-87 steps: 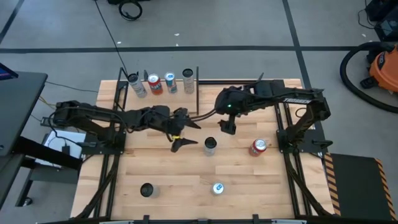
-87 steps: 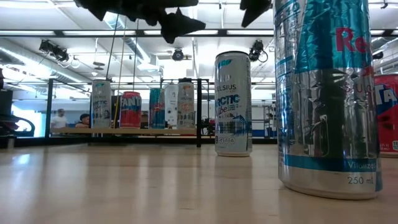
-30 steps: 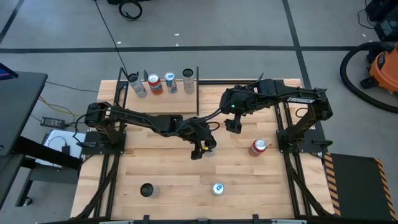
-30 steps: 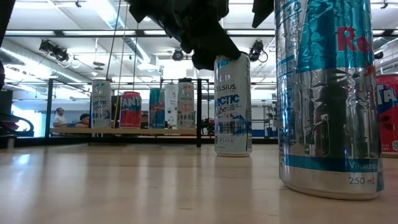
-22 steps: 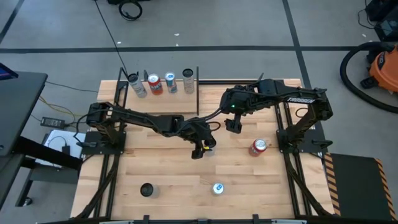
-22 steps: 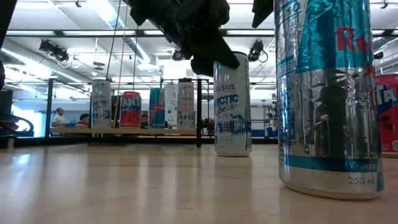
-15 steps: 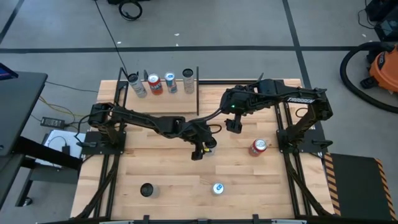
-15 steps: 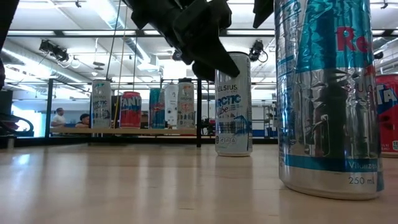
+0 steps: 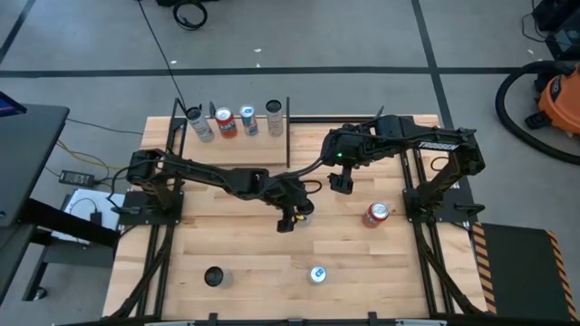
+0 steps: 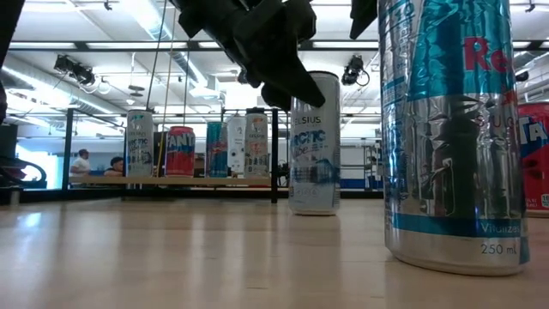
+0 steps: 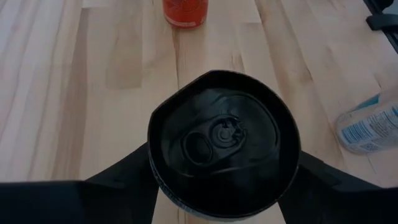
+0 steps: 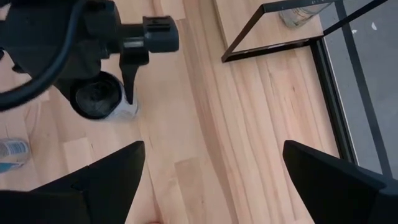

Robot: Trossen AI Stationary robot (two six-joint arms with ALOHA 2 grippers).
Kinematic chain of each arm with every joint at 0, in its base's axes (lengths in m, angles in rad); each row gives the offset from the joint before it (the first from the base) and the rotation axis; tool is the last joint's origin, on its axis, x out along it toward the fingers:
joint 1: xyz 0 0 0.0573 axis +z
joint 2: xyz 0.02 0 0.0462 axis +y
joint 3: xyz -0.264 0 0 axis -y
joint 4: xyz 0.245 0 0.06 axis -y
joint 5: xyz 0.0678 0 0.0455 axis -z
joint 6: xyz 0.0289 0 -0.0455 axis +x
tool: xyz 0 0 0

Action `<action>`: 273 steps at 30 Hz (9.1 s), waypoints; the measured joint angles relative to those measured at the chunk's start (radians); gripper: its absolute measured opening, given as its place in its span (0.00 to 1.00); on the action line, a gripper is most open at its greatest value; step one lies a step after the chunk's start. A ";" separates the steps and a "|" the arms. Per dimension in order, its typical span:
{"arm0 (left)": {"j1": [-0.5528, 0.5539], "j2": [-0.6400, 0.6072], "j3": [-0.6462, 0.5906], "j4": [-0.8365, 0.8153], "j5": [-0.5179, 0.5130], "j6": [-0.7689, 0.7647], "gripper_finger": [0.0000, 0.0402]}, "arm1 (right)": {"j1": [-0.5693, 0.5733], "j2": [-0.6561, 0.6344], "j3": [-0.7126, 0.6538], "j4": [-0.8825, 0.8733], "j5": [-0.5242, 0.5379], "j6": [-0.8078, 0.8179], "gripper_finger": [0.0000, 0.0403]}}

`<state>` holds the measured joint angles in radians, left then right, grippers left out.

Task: Place canned beverage on shelf
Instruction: Put the white blue soda can aligned with the other white blue soda can on the shelf

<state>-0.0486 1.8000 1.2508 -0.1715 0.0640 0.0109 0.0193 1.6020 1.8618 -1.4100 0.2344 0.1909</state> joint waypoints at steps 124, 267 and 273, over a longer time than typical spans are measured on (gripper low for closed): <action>1.057 -1.027 -0.557 -0.520 -0.094 -0.023 0.65 | 0.124 -0.002 -0.001 -0.036 0.029 0.068 0.97; 1.036 -0.883 -0.213 -1.018 -0.065 0.088 0.61 | 0.127 -0.002 -0.001 -0.025 0.028 0.027 0.97; 1.040 -0.881 -0.211 -0.965 -0.063 0.129 0.61 | 0.138 -0.002 -0.001 -0.025 0.029 0.027 0.97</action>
<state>0.9913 0.9193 1.0397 -1.1364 0.0008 0.1402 0.1573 1.6005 1.8606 -1.4345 0.2633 0.2176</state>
